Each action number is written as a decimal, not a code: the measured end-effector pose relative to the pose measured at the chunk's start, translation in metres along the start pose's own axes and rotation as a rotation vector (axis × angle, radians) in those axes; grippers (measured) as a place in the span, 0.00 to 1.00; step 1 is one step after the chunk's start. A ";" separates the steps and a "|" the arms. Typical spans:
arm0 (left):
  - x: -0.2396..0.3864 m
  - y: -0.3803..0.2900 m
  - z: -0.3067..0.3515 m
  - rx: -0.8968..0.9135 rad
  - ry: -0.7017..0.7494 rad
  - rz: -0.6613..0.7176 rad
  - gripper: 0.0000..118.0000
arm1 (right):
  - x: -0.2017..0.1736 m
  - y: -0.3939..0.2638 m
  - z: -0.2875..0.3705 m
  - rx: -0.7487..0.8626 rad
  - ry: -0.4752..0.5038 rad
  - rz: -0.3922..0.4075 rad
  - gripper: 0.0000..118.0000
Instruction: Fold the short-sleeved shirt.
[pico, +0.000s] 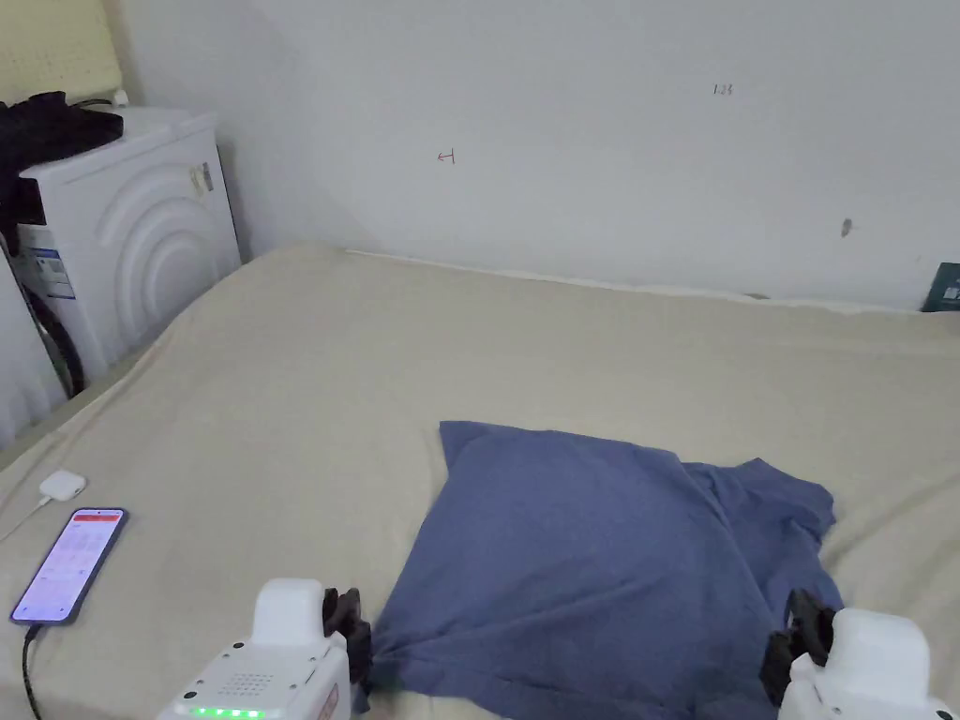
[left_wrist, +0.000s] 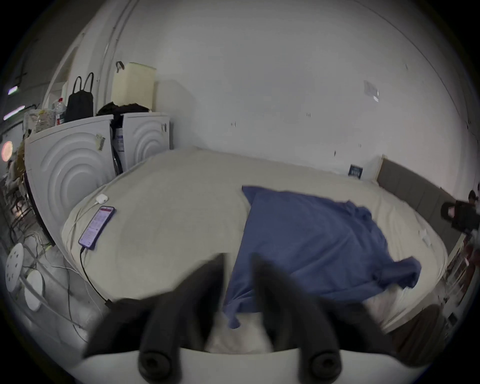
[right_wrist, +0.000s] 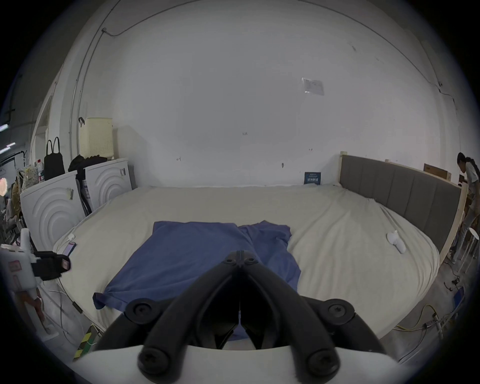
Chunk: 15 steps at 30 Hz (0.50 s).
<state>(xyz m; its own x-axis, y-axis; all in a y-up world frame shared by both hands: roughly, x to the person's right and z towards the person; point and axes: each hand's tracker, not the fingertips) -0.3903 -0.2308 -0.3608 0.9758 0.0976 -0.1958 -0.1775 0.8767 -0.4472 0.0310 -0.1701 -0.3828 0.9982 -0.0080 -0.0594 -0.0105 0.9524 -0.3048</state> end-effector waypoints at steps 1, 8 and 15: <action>-0.001 -0.004 -0.010 -0.027 0.011 -0.020 0.92 | -0.003 -0.004 -0.002 -0.006 0.006 0.001 0.00; 0.010 -0.047 -0.067 -0.207 0.020 -0.112 1.00 | -0.006 -0.013 -0.010 -0.038 0.022 0.017 0.00; 0.021 -0.078 -0.095 -0.345 0.045 -0.093 0.81 | 0.006 -0.026 -0.011 -0.092 0.021 0.015 0.00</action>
<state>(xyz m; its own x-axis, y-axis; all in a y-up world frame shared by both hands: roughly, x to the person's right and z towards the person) -0.3686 -0.3417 -0.4125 0.9844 -0.0026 -0.1757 -0.1289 0.6692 -0.7318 0.0369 -0.1984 -0.3859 0.9964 -0.0009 -0.0843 -0.0322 0.9204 -0.3897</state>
